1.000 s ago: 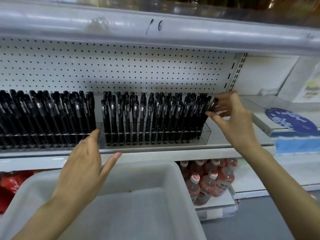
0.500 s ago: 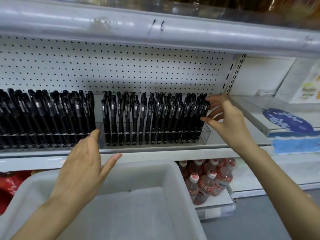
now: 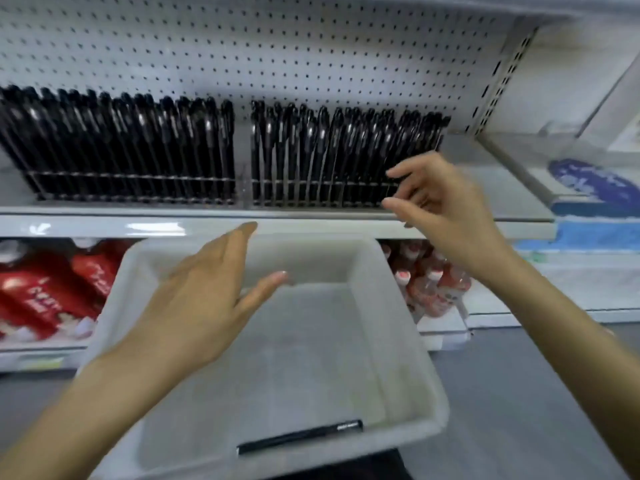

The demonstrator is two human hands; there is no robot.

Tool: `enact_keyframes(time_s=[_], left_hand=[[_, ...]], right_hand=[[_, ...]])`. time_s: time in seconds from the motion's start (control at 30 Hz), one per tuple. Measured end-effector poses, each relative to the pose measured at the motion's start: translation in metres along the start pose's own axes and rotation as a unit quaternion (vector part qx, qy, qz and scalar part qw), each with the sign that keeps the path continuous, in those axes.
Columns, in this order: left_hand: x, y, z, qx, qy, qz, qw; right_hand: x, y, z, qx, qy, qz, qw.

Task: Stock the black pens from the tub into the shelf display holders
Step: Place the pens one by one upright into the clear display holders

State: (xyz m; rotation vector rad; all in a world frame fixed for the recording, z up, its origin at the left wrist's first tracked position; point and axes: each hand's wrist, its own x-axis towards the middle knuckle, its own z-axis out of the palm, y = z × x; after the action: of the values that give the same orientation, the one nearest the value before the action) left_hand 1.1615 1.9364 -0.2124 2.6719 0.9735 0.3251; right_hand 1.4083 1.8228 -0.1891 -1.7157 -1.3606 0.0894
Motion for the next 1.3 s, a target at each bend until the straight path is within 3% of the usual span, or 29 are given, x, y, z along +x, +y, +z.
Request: enact_keyframes(time_s=[0.07,0.13,0.2,0.4,0.63,0.87,0.93,1.13,1.3], left_hand=[[-0.045,0.000,0.003,0.033,-0.042,0.021,0.998],[-0.084,-0.002,0.007,0.052,-0.063,0.030,0.996],[-0.110,-0.007,0.016,0.081,-0.053,0.040,0.995],[-0.137,-0.018,0.036,0.132,-0.082,-0.003,0.988],[-0.134,-0.020,0.040,0.116,-0.105,-0.057,0.986],[-0.127,-0.027,0.040,0.070,-0.184,-0.105,0.975],[-0.122,-0.026,0.034,0.041,-0.208,-0.122,0.970],[-0.084,-0.025,0.015,-0.069,-0.180,-0.139,0.971],[-0.040,-0.018,0.008,-0.156,-0.168,-0.078,0.970]], right_hand=[[-0.032,-0.014,0.030,0.063,-0.140,0.051,0.987],[-0.064,-0.017,0.057,0.043,-0.325,0.106,0.939],[-0.092,-0.013,0.081,-0.006,-0.449,0.122,0.885],[-0.125,-0.005,0.110,-0.049,-0.508,0.170,0.843],[-0.122,0.002,0.123,-0.036,-0.531,0.225,0.816],[-0.119,0.005,0.126,0.029,-0.543,0.242,0.804],[-0.116,0.003,0.126,0.038,-0.522,0.247,0.816],[-0.090,-0.009,0.110,0.122,-0.340,0.215,0.907],[-0.068,-0.024,0.088,0.191,-0.247,0.230,0.922]])
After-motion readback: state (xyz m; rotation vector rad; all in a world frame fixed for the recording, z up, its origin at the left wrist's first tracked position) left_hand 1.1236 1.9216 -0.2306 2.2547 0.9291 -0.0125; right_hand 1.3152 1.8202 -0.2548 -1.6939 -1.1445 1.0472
